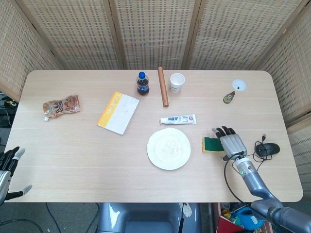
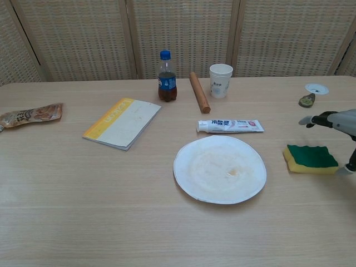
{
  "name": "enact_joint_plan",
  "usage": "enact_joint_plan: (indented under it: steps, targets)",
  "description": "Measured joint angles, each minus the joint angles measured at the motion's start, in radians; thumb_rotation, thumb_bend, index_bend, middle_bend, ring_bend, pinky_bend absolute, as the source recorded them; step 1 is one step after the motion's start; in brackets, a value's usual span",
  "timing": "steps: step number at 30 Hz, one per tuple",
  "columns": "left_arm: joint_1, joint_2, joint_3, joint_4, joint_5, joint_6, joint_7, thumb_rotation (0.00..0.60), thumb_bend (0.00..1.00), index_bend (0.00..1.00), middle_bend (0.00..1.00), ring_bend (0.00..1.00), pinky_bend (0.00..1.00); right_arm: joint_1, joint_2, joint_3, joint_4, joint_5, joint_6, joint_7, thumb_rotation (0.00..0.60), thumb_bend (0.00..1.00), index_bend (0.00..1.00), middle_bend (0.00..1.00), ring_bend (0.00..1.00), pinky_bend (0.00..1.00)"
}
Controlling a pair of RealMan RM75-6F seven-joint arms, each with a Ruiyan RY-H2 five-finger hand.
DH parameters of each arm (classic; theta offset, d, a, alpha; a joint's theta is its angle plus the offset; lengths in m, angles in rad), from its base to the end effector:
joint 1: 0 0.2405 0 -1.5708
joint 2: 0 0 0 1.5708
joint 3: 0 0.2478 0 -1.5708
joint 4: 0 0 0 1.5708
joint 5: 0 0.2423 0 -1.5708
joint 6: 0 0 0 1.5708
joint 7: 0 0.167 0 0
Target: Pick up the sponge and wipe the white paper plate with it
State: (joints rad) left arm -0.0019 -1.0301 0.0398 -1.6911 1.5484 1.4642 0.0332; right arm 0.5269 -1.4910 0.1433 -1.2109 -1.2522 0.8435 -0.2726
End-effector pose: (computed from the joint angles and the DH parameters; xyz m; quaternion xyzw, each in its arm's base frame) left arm -0.3250 0.1562 0.1267 -0.6190 -0.4216 -0.3264 0.5766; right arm -0.2910 -0.3573 -0.0227 0.7465 -0.3749 0.2314 0.4987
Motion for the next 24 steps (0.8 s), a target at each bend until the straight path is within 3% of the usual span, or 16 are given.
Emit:
enact_joint_plan:
  steps: [10, 15, 19, 24]
  targets:
    - [-0.014, 0.0, -0.016, -0.008, -0.044, -0.024, 0.01, 0.6, 0.0, 0.0, 0.0, 0.0, 0.0, 0.069, -0.106, 0.01, 0.113, 0.017, -0.037, -0.017, 0.6, 0.02, 0.14, 0.21, 0.12, 0.23]
    - [-0.018, 0.002, -0.022, -0.008, -0.061, -0.032, 0.008, 0.6, 0.0, 0.0, 0.0, 0.0, 0.0, 0.085, -0.133, 0.006, 0.161, 0.013, -0.044, -0.022, 0.6, 0.05, 0.27, 0.32, 0.22, 0.32]
    - [-0.022, 0.002, -0.024, -0.008, -0.07, -0.04, 0.009, 0.6, 0.0, 0.0, 0.0, 0.0, 0.0, 0.092, -0.157, -0.003, 0.207, -0.001, -0.038, -0.012, 0.6, 0.14, 0.4, 0.44, 0.32, 0.42]
    - [-0.025, 0.001, -0.025, -0.011, -0.081, -0.047, 0.016, 0.6, 0.0, 0.0, 0.0, 0.0, 0.0, 0.093, -0.173, -0.01, 0.232, -0.031, -0.007, 0.025, 0.6, 0.18, 0.42, 0.47, 0.35, 0.43]
